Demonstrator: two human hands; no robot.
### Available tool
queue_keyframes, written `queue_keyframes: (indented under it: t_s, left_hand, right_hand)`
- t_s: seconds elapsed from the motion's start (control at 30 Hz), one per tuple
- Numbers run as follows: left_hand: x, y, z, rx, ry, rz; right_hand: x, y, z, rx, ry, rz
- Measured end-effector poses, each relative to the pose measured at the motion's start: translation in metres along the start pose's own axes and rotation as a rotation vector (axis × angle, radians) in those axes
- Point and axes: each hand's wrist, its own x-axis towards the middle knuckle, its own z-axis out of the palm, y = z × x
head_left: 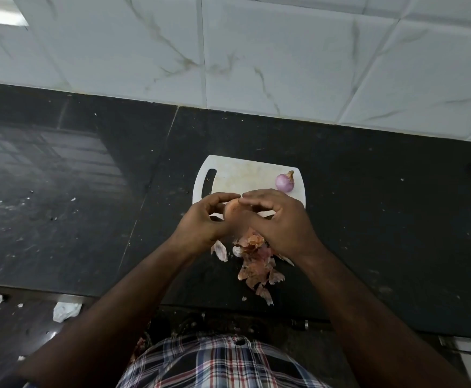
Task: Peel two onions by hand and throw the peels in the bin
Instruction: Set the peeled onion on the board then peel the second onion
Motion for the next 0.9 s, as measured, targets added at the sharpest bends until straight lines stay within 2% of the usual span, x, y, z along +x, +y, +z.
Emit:
queue_keyframes:
  t_s: [0.13,0.3,0.6,0.73,0.9]
  left_hand:
    - [0.0,-0.001,-0.001,0.048,0.017,0.011]
    - [-0.001,0.003,-0.001,0.063,-0.011,0.005]
    - [0.004,0.004,-0.01,-0.023,-0.178,0.0]
    - [0.002,0.003,-0.011,-0.137,-0.28,-0.028]
    - [0.005,0.001,-0.015,-0.211,-0.263,-0.088]
  right_hand:
    - [-0.001,-0.001,0.003,-0.108,0.073,-0.137]
    - [-0.005,0.003,0.008,-0.16,0.109,-0.2]
    - [-0.006,0.005,0.009,-0.271,0.076,-0.264]
    - [-0.005,0.006,0.005,-0.192,0.018,-0.238]
    - [-0.001,0.002,-0.007,0.042,0.011,-0.088]
